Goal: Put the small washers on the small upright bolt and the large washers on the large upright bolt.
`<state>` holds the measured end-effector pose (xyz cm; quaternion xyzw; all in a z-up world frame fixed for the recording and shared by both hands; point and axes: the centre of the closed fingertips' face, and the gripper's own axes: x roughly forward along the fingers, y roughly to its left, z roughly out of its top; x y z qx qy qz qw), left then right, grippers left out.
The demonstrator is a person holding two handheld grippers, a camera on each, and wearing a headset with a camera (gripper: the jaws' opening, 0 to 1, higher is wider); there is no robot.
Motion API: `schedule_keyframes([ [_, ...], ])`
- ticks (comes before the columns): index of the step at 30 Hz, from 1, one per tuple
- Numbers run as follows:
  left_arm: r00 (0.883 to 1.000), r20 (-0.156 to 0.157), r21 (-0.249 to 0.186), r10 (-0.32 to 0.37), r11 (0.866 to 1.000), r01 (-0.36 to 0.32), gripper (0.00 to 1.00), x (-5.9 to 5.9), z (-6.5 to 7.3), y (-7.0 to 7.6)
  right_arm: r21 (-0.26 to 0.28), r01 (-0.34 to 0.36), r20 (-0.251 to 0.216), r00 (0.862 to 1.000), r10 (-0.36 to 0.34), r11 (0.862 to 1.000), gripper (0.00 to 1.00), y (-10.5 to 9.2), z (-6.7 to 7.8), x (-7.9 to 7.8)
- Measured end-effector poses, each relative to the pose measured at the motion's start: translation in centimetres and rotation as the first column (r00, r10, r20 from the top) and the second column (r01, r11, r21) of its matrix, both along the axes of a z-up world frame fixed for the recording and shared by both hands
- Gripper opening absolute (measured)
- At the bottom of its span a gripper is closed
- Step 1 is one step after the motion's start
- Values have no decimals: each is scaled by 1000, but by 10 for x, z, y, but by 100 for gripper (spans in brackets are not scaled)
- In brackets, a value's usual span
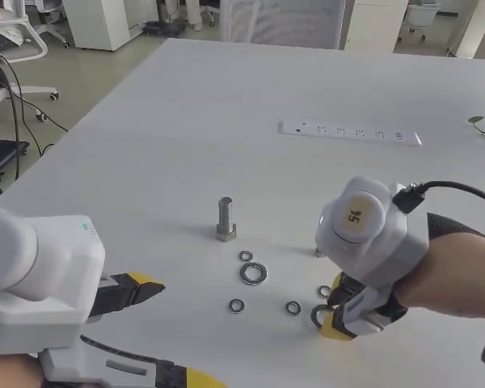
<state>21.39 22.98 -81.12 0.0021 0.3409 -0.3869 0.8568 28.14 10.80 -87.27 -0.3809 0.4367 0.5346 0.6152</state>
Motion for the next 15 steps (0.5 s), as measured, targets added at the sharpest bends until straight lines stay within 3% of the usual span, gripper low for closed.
schedule_keyframes([
  [15, 1000, 6, -4, -3, 1000, 3, 93, 0, 1, -2, 11, -19, 5, 1000, 19, 1000, 24, 3, 29, 6],
])
